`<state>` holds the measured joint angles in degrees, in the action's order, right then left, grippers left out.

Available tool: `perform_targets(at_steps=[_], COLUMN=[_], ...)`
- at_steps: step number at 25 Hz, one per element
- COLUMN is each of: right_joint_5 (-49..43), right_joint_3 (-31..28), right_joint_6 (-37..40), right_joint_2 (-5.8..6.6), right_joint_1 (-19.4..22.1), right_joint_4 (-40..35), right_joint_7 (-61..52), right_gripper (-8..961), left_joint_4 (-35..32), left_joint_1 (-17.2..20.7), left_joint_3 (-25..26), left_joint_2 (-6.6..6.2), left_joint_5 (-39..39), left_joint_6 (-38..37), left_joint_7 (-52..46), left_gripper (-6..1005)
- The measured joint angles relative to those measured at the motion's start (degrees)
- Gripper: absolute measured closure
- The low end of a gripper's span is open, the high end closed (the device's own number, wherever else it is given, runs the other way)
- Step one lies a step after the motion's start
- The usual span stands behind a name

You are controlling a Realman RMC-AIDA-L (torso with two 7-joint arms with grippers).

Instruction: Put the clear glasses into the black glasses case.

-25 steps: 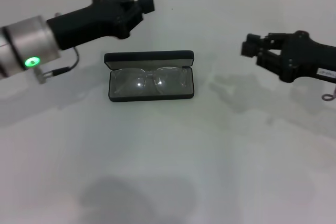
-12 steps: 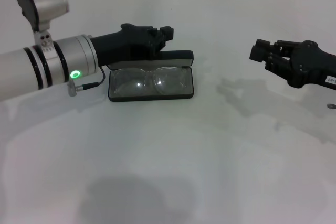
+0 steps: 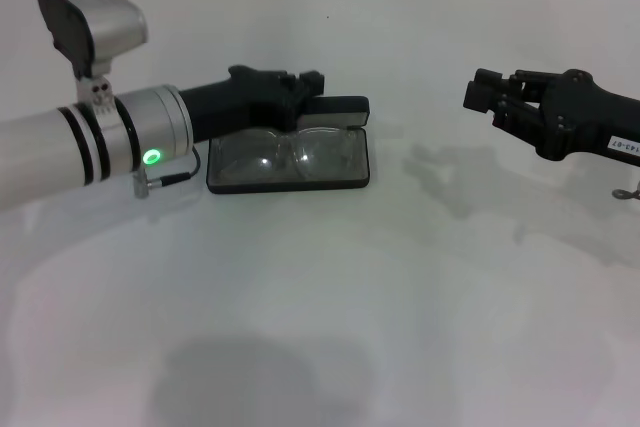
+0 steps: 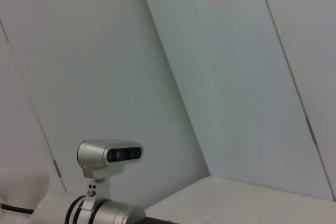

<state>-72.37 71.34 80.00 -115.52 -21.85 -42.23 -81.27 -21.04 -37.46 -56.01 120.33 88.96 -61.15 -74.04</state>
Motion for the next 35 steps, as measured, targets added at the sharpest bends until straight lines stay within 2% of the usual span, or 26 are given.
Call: perform_targets(at_steps=[5, 19, 21, 24, 26, 28, 30, 35], right_joint_5=[0.0, -0.8, -0.8, -0.8, -0.8, -0.8, -1.1, -3.9], right_joint_3=[-0.1, -0.3, -0.4, -0.5, -0.5, -0.5, -0.4, -0.6], right_joint_6=[-0.2, -0.7, -0.7, -0.2, 0.0, 0.1, 0.2, 6.6], right_joint_2=[0.16, 0.12, 0.12, 0.12, 0.12, 0.21, 0.32, 0.76], right_joint_1=[-1.3, -3.2, -3.2, -3.0, -3.0, -3.1, -3.1, -3.9], right_joint_4=[1.7, 2.3, 2.3, 2.3, 2.2, 2.2, 1.9, 1.4], right_joint_7=[0.1, 0.2, 0.5, 1.2, 1.4, 1.4, 1.5, 6.2], right_gripper=[729, 716, 714, 712, 710, 708, 706, 702], left_joint_4=[1.4, 5.6, 5.3, 0.6, -5.3, -10.8, -16.0, -21.8], left_joint_1=[0.2, 1.1, 1.4, 2.8, 5.6, 8.7, 11.8, 16.4], left_joint_3=[-1.6, -1.7, -1.7, -1.7, -1.8, -2.5, -4.1, -6.6], left_joint_2=[0.05, 0.17, 0.16, -0.13, -0.24, -0.23, -0.25, -0.7], left_joint_5=[-0.3, 0.0, 0.0, -0.3, -2.4, -4.9, -6.6, -5.2], left_joint_6=[0.6, 0.6, -1.1, -10.9, -20.1, -25.9, -29.9, -34.4], left_joint_7=[0.0, 0.4, 0.4, 1.1, 1.7, 2.0, 2.1, 3.5], left_gripper=[952, 950, 950, 949, 949, 949, 949, 948])
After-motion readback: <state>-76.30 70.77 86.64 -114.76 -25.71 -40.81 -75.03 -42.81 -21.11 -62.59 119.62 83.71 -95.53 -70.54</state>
